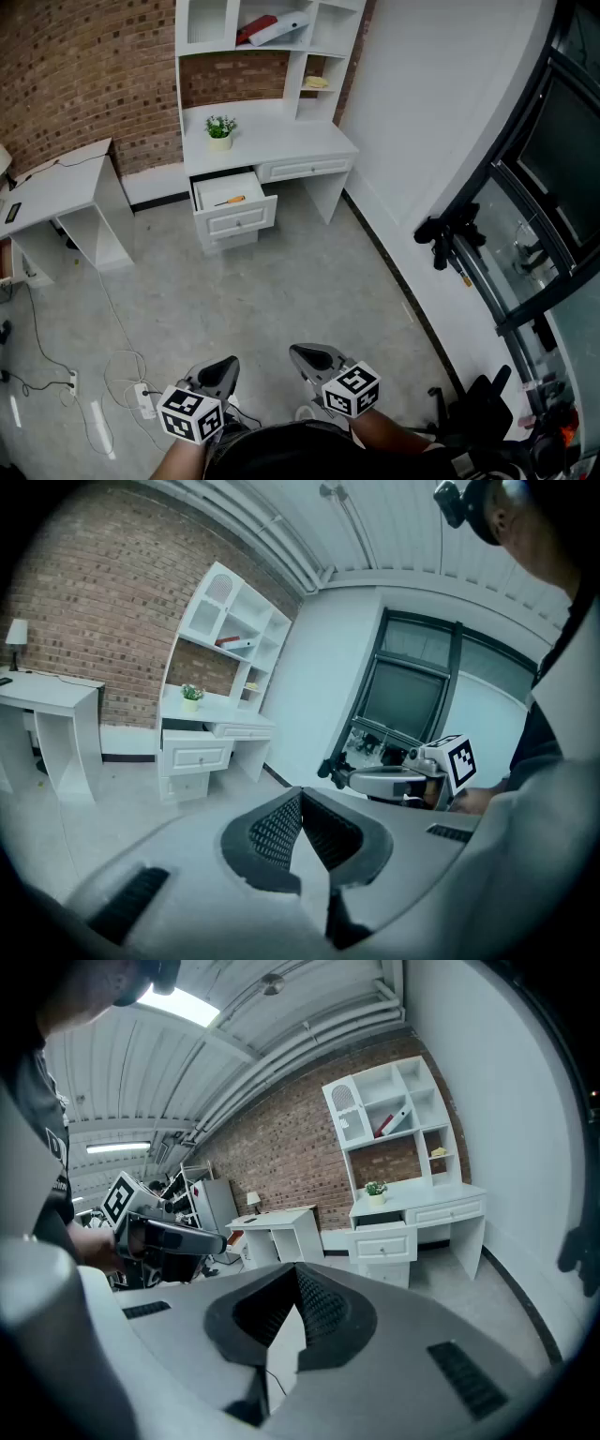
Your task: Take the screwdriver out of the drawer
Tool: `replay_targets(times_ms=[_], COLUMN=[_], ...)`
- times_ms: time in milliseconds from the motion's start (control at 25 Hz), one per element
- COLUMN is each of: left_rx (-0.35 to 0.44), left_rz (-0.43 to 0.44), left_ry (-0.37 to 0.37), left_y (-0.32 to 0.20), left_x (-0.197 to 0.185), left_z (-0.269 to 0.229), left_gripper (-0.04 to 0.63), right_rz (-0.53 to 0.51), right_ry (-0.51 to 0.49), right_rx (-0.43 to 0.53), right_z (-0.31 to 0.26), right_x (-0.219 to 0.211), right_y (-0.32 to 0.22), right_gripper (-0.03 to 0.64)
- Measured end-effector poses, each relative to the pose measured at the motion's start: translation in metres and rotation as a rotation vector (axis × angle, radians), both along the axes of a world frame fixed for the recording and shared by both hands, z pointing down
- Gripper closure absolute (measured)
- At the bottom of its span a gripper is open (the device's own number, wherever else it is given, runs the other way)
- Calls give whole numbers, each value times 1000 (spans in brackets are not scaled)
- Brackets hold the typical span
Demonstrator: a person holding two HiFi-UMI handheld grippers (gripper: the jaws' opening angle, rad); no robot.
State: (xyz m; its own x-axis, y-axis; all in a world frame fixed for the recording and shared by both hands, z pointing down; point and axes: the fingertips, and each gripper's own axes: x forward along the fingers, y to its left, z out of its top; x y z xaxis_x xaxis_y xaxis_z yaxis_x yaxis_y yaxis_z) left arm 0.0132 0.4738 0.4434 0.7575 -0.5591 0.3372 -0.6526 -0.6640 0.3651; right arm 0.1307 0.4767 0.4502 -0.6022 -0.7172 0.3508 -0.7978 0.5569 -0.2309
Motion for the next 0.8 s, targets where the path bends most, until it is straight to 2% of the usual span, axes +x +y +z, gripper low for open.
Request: replay_targets(times_ms=[400, 800], left_rx=[28, 21], left_rz=[-13, -20], left_ry=[30, 52], left_y=[-10, -19], left_x=[-17, -39], left_z=[-4, -2], left_gripper=[577, 577], right_rz=[-12, -35], right_ry=[11, 12], right_rx=[7, -26], right_z=[1, 9], right_x=[-19, -46], right_y=[-8, -10], right_gripper=[614, 612])
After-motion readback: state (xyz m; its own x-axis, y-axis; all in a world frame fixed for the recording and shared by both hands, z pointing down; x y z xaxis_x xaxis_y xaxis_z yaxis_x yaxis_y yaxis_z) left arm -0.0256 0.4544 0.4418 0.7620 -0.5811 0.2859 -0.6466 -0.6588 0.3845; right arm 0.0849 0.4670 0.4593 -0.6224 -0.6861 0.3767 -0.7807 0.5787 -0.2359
